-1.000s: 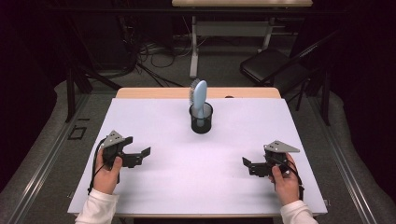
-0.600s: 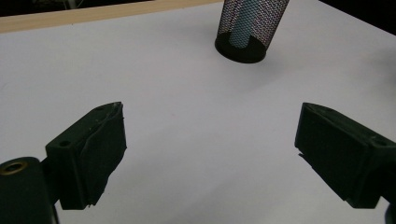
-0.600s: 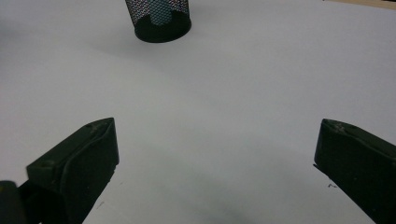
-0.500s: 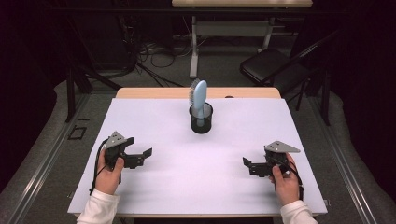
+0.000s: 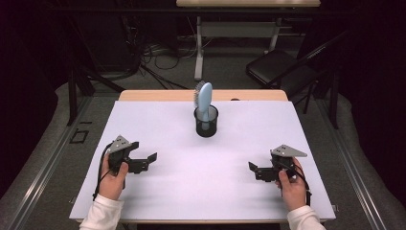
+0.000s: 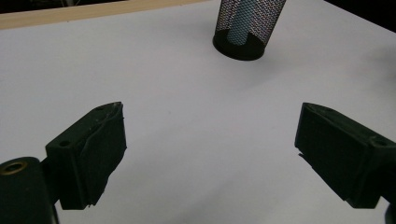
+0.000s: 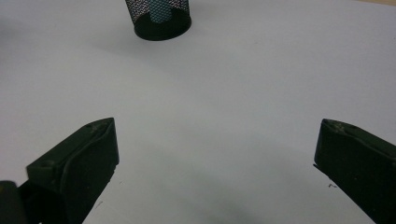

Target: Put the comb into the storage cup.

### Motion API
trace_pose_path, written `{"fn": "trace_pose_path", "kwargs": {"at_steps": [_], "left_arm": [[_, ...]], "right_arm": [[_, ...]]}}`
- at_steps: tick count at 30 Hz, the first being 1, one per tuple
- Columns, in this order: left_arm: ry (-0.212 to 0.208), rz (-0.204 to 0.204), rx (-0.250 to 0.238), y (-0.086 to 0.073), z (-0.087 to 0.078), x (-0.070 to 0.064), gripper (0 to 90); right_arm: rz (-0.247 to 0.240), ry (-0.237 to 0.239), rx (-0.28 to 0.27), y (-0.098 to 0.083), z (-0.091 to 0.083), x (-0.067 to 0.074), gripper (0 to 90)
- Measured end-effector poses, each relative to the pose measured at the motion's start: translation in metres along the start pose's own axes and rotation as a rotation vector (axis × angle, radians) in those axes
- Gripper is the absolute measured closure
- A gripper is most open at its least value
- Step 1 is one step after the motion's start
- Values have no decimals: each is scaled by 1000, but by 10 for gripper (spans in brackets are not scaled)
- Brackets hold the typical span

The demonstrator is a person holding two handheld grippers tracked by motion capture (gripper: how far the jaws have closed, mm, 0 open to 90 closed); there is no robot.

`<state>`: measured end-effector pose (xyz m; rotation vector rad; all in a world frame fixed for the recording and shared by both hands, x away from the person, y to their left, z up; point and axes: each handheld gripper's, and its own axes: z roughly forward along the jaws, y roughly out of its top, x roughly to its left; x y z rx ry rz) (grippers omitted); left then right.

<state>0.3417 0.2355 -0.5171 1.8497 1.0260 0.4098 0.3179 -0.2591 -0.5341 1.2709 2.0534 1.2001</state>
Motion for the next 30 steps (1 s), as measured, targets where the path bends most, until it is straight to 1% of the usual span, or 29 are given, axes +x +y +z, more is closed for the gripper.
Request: {"fn": "trace_pose_path", "kwargs": {"at_steps": [15,26,30], "left_arm": [[1,1,2,0,0,0,93],[3,-11,-6,-1,-2,1,93],[4,-17,-16,1,-4,2,93]], "right_arm": [[3,1,1,0,0,0,0],[5,2,0,0,0,0,0],[9,1,-2,0,0,0,0]]}}
